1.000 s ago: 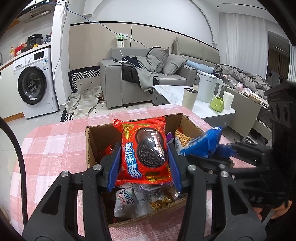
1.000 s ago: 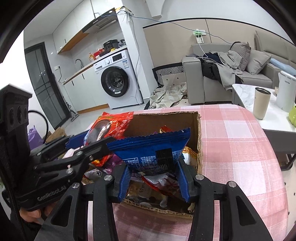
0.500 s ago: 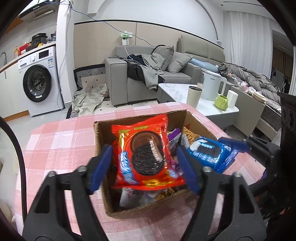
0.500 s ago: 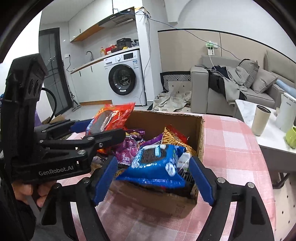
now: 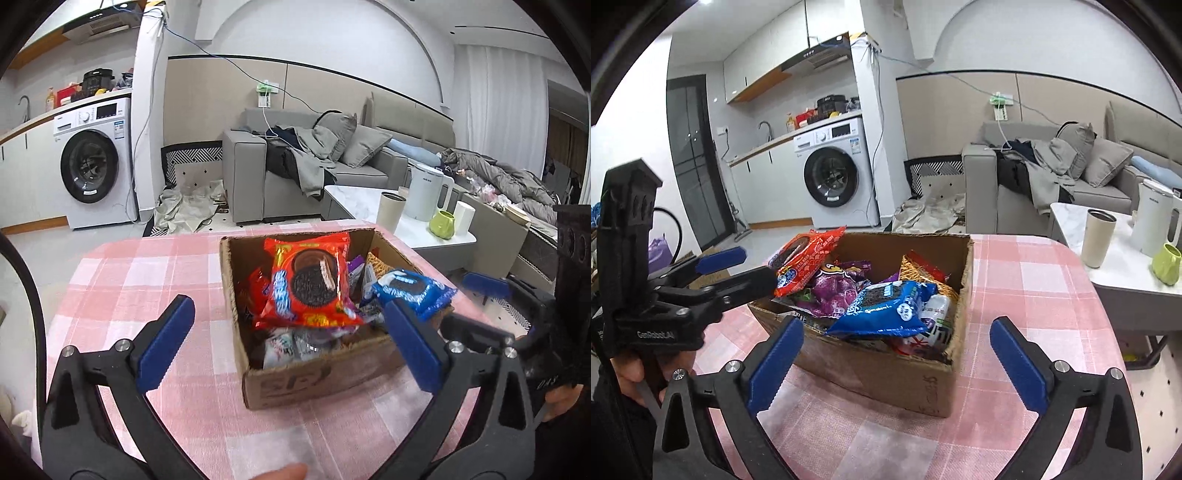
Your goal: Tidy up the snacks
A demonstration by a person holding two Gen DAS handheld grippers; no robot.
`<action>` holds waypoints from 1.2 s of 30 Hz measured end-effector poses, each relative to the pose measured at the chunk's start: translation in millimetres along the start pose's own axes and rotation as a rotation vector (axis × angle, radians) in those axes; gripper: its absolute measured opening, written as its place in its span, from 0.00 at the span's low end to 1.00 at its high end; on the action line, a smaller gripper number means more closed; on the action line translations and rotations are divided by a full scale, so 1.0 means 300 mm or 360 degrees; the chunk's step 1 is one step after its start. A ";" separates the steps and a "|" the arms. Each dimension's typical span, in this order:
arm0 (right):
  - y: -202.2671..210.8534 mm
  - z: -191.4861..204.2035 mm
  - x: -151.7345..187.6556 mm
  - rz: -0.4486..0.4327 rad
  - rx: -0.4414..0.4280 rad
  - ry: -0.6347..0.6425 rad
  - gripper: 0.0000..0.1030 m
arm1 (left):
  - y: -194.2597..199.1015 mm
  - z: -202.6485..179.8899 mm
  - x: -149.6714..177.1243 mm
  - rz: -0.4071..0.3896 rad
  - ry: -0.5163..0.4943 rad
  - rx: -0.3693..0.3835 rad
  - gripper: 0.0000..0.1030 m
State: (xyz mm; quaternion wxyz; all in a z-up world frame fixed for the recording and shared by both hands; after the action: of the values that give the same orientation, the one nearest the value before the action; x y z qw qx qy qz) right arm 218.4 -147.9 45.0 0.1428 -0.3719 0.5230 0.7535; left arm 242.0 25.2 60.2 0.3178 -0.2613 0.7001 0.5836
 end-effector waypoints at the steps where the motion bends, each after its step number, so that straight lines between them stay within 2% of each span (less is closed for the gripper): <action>1: 0.012 -0.001 0.009 -0.0018 -0.0012 -0.0004 1.00 | 0.015 0.000 0.013 -0.0006 0.0002 -0.0007 1.00; 13: 0.080 0.028 0.103 -0.0113 -0.0033 0.0008 1.00 | 0.164 -0.026 0.198 -0.0162 -0.0025 -0.0119 1.00; 22: 0.064 0.035 0.188 -0.0130 -0.0006 0.0030 1.00 | 0.159 0.003 0.309 -0.0167 -0.0011 -0.0174 1.00; 36: 0.085 0.050 0.219 -0.0223 -0.0010 0.0060 1.00 | 0.082 0.003 0.307 -0.0158 0.0022 -0.0196 1.00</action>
State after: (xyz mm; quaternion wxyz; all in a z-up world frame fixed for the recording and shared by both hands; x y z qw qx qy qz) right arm 152.0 -156.5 18.3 0.1842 -0.4223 0.4959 0.7360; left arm 163.2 31.1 7.0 0.3249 -0.3187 0.6513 0.6072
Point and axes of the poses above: each gripper's, at about its wrist camera, not at the fingertips, and y roughly against the way its jaws point, z to its left, x to its underside, the point moved 1 cm from there along -y, roughly the way its jaws point, and after that the axes turned 12 degrees about z, right-handed, at the moved point
